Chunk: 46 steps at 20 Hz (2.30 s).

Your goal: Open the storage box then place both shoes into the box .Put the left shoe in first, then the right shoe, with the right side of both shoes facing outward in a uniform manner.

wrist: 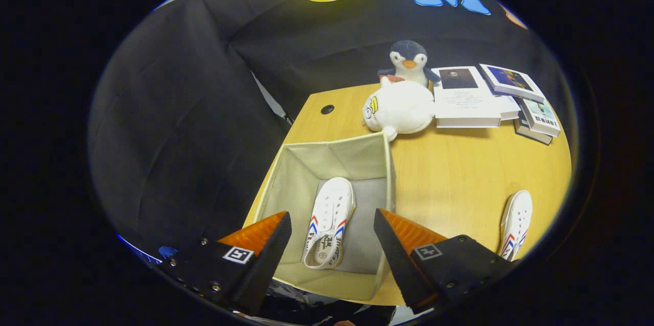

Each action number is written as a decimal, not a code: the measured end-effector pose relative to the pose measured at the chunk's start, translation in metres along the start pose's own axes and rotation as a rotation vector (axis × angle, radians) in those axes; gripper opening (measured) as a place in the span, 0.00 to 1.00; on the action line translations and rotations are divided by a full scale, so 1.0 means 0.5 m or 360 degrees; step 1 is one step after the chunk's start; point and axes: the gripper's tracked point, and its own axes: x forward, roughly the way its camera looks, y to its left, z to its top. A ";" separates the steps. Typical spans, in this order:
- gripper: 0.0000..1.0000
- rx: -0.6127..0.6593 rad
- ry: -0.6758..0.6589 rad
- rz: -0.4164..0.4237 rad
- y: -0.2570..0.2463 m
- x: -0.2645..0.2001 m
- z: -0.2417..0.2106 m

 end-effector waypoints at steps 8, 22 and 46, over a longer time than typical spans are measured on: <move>0.98 0.0050 -0.0079 -0.0133 -0.160 -0.080 0.009; 0.98 0.0085 -0.0094 -0.0521 -0.486 -0.183 -0.036; 0.98 0.0137 0.0419 -0.0775 -0.737 -0.184 -0.291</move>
